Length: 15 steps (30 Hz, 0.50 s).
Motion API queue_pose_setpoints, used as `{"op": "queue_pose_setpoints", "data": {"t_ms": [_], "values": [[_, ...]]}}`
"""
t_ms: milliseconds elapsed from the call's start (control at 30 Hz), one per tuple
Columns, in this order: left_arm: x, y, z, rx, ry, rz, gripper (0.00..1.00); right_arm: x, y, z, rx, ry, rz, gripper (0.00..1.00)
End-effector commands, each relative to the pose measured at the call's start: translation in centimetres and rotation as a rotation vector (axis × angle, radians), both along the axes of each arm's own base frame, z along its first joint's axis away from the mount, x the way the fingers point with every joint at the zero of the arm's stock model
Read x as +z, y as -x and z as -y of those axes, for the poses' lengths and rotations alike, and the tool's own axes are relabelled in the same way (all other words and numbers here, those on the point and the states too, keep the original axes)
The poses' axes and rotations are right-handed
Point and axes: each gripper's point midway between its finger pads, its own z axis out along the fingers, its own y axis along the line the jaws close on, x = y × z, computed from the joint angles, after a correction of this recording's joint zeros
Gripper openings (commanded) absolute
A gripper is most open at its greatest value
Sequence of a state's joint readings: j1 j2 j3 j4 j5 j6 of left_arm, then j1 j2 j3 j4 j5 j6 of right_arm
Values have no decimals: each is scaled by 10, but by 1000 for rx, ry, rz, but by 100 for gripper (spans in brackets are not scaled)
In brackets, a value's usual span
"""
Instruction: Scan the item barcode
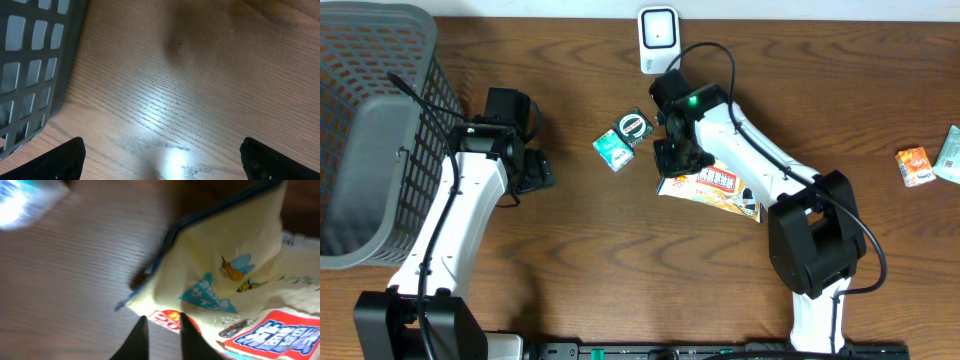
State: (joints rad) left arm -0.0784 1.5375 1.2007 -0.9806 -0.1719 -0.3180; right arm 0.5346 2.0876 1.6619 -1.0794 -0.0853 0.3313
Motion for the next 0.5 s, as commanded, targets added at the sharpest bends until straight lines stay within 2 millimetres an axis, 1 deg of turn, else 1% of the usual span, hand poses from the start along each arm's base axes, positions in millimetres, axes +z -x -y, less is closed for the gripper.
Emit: {"op": "queue_pose_setpoints", "data": {"t_ms": [0,33,100,133,200,233,267,367,433,467], "values": [[-1,2,-5,20,-18,-2,98,-20,16,22,-10,110,-35,4],[0,2,-5,20,-18,-2,98,-25,23,29,-24,136,-56,1],[0,2,-5,20,-18,-2,98,-32,37,46,-81,207,-103,1],[0,2,-5,20,-18,-2,98,-33,41,53,-93,235,-114,1],[0,2,-5,20,-18,-2,98,-30,49,81,-138,360,-130,1],[-1,2,-5,20,-18,-2,98,-28,49,89,-151,396,-129,1],[-1,2,-5,20,-18,-2,98,-22,48,108,-177,473,-118,1],[0,2,-5,20,-18,-2,98,-10,39,141,-228,562,-101,1],[-1,2,-5,20,-18,-2,98,-5,35,151,-268,552,-116,1],[0,2,-5,20,-18,-2,97,-2,34,154,-296,507,-155,1]]}}
